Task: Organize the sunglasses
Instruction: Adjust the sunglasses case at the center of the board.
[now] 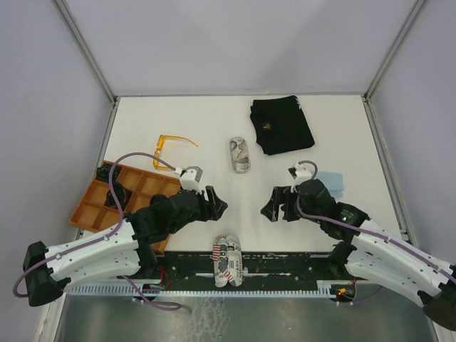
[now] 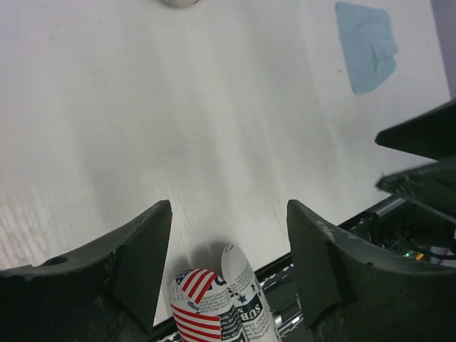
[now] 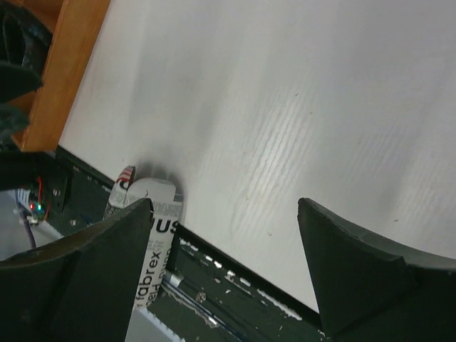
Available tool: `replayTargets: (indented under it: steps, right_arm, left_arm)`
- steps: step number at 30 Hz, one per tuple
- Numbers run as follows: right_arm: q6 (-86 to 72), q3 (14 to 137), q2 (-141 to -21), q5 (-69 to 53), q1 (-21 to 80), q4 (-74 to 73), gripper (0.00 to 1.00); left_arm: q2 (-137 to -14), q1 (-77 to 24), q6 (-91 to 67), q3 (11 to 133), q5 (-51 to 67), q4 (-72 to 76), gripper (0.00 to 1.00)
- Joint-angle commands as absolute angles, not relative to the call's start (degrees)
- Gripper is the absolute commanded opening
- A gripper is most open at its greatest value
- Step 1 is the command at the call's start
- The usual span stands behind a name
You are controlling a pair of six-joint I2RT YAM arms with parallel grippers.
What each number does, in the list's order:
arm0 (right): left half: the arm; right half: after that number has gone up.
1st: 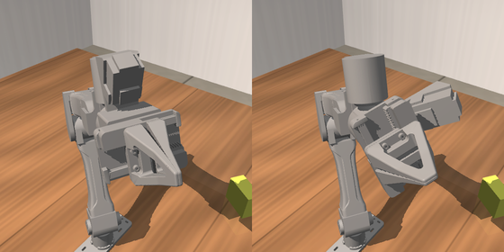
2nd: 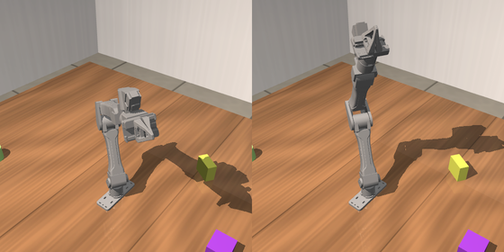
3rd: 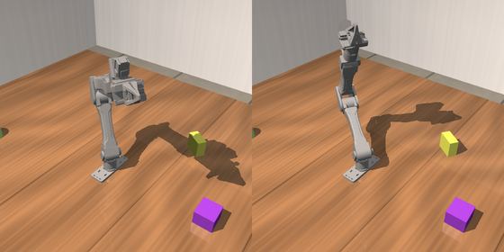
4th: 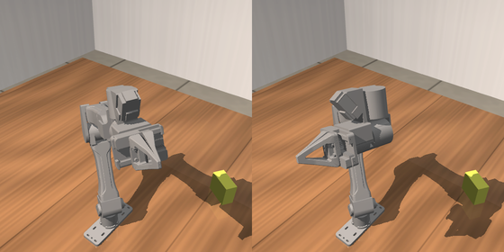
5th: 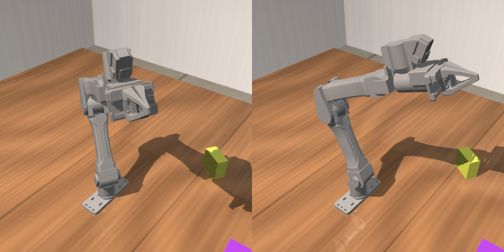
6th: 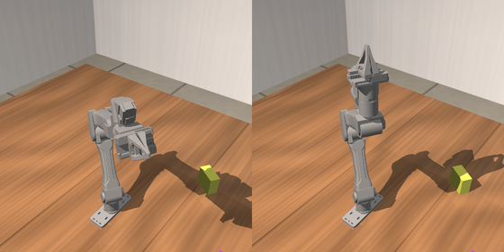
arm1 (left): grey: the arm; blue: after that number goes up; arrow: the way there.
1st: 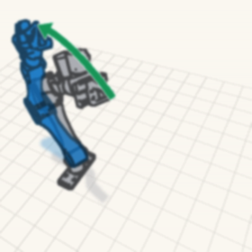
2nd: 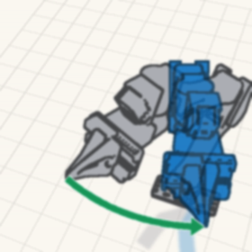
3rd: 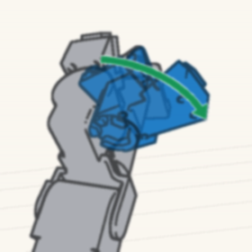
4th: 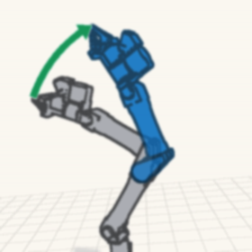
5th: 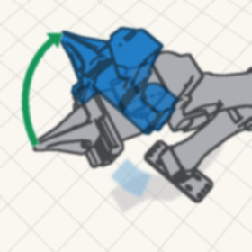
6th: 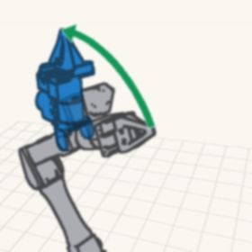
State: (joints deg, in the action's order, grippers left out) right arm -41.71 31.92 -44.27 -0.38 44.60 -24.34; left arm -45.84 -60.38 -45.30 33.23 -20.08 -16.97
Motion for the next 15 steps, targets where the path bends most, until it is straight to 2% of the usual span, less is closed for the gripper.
replayTargets:
  steps: [1,6,9,15]
  right_arm:
    - [-39.97,32.34,-42.43,6.63,54.89,-24.32,0.92]
    - [-33.14,30.93,-45.25,17.11,73.77,-17.42,0.93]
    - [-27.11,30.52,-49.22,30.2,89.94,-11.59,0.94]
    - [-17.22,38.76,-68.56,51.73,111.97,-10.3,0.97]
  left_arm:
    - [-45.17,-60.77,-51.25,31.99,-24.8,-19.41,0.73]
    - [-46.85,-60.65,-52.08,32.47,-27.86,-21.9,0.74]
    - [-46.14,-60.6,-52.93,31.68,-29.34,-22.15,0.74]
    - [-43.03,-60.26,-53.83,29.99,-30.52,-22.62,0.75]
